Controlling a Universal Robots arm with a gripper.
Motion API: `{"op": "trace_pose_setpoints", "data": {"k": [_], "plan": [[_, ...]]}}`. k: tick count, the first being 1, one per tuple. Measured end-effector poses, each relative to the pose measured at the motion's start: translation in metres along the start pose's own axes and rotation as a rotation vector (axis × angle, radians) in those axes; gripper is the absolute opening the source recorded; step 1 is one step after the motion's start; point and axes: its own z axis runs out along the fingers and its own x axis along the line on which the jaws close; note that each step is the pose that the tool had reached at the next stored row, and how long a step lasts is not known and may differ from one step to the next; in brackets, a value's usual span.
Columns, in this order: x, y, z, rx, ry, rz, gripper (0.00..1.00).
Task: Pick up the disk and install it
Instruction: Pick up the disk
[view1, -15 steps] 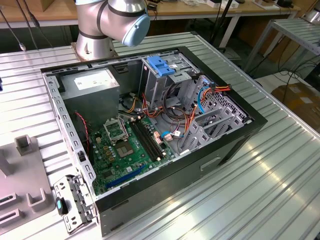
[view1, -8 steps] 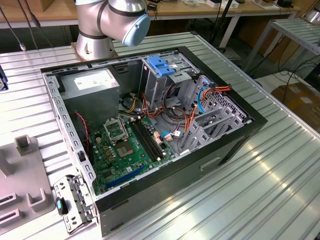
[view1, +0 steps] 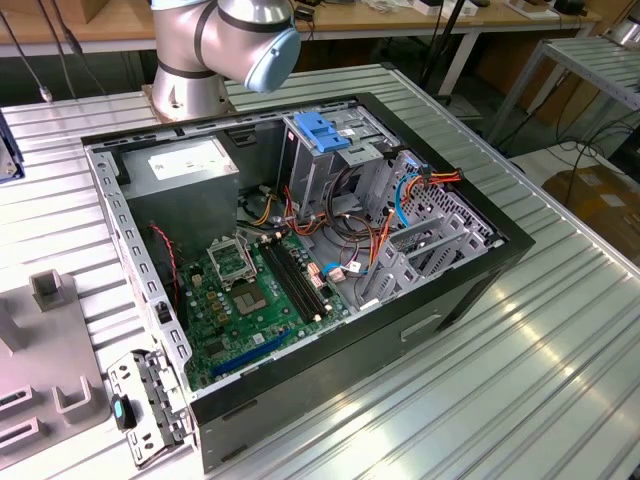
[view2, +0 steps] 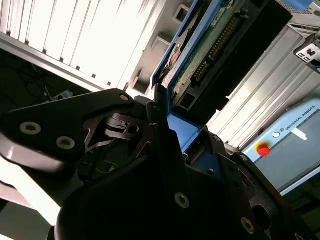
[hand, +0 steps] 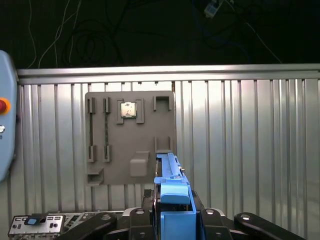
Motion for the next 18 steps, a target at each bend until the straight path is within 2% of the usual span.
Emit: {"op": "trace_pose_setpoints", "data": {"k": [14, 18], "plan": [[-0.0003, -0.0118, -0.0001, -0.0001, 0.0000, 0.000, 0.37], [-0.0003, -0.0134, -0.0001, 0.0000, 0.0000, 0.000, 0.37]]}}
